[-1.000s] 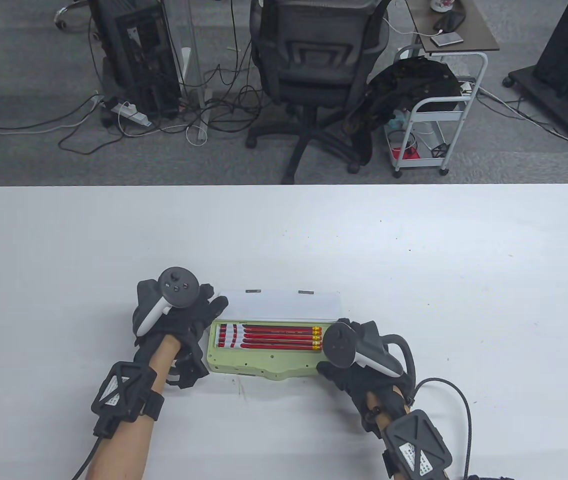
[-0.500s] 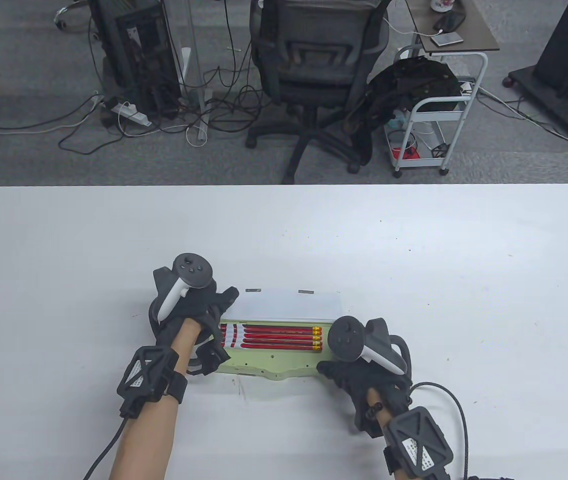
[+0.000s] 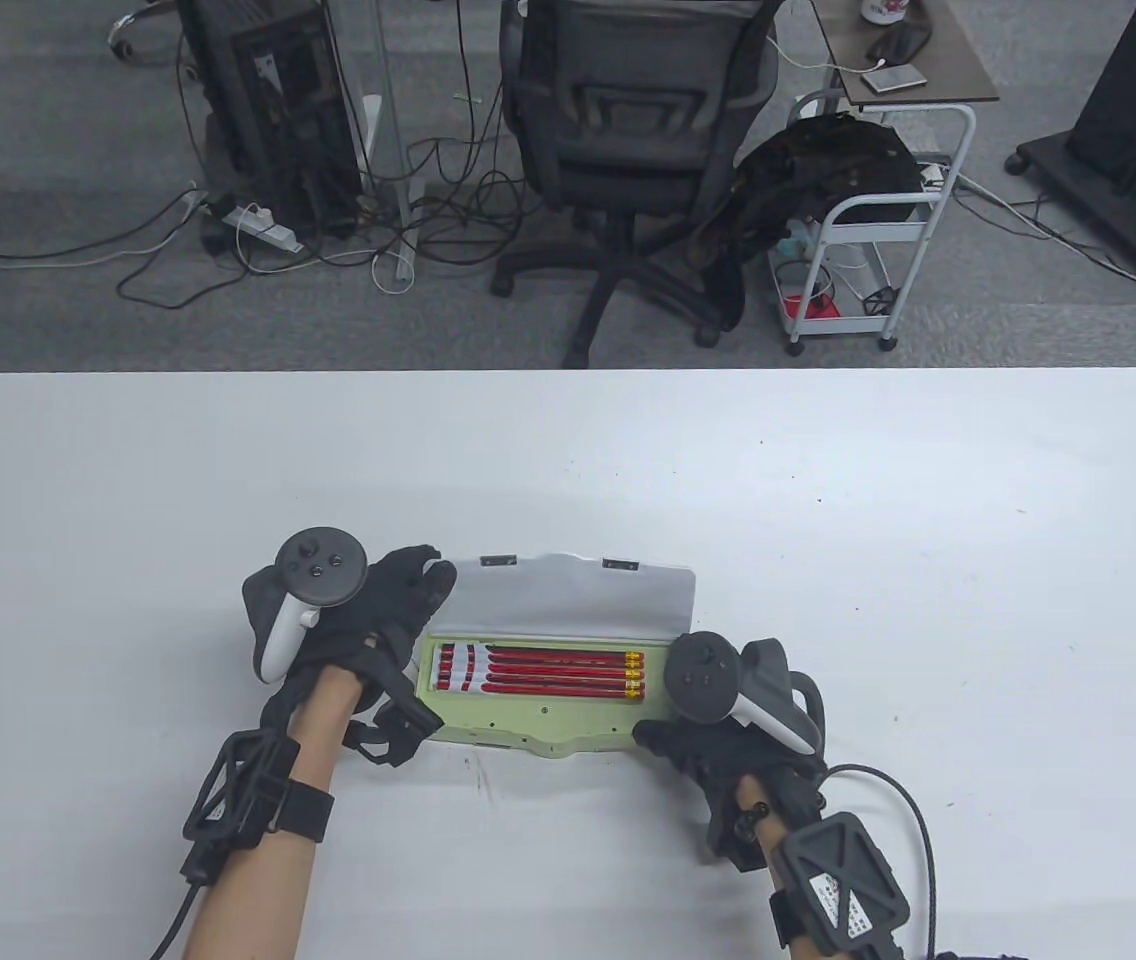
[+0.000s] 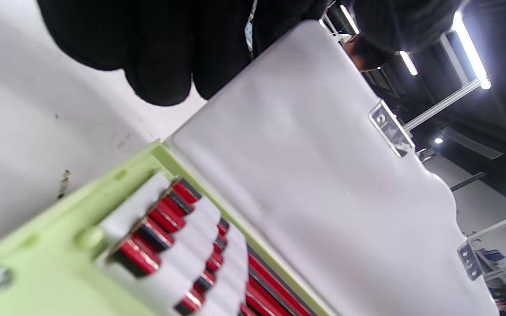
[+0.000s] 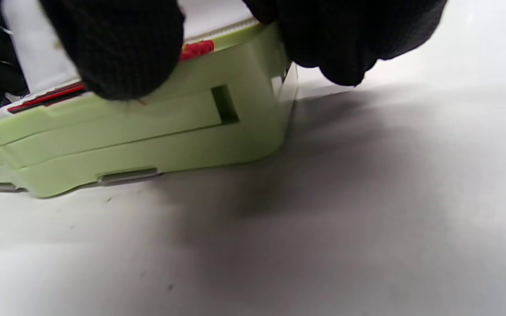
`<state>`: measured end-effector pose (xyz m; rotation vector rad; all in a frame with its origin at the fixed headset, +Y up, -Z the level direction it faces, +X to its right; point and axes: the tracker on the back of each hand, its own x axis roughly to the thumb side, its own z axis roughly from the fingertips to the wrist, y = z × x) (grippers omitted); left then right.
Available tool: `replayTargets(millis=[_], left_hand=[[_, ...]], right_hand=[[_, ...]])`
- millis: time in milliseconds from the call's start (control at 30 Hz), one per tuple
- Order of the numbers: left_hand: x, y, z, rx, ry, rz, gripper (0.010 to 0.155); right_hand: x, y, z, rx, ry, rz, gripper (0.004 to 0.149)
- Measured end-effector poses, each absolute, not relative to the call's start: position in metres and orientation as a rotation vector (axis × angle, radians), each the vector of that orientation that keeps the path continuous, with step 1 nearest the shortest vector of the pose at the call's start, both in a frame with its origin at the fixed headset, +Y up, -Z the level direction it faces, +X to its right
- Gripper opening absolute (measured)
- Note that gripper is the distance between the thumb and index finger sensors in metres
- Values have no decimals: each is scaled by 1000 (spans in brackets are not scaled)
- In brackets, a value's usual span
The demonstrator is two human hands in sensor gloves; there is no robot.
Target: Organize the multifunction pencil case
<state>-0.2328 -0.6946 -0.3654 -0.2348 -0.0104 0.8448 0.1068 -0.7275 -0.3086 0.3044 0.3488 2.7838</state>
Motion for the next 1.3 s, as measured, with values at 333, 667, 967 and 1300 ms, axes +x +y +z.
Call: replayTargets(millis=[333, 667, 967, 1300], left_hand=[[-240, -696, -329, -181, -152, 728, 67], [-233, -713, -307, -174, -298, 514, 63], [-224, -724, -301, -157, -345, 364, 63], [-222, -728, -304, -150, -356, 365, 65]], right_hand=[[138, -702, -310, 270, 357, 2671, 95], [135, -708, -307, 370, 348, 2562, 91], [94, -726, -301, 382, 360, 2914, 89], [92, -724, -301, 362, 370, 2923, 89]])
